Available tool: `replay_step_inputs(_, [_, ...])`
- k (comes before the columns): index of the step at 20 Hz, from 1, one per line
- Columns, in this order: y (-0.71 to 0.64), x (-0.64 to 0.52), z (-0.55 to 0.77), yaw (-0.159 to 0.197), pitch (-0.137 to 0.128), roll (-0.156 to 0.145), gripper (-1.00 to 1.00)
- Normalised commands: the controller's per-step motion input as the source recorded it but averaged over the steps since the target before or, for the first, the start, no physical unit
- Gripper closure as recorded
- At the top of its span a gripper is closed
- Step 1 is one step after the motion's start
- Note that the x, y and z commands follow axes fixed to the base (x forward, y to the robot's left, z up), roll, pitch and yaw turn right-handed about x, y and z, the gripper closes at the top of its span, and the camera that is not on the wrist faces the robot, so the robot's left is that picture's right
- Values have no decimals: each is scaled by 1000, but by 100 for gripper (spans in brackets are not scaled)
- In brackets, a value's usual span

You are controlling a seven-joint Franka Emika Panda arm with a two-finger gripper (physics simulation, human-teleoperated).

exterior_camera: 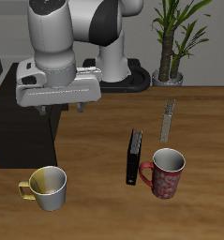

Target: Place the white-yellow mug on top of the shelf

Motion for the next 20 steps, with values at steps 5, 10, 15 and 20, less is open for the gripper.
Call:
replay_step_inputs(5, [-93, 291, -167, -11, -39, 26, -100])
replay_step_inputs(10, [-148, 212, -312, 3, -13, 3, -100])
replay_step_inputs(15, [-84, 150, -310, -18, -30, -10, -100])
replay_step_inputs(20, [51, 111, -377, -16, -39, -4, -100])
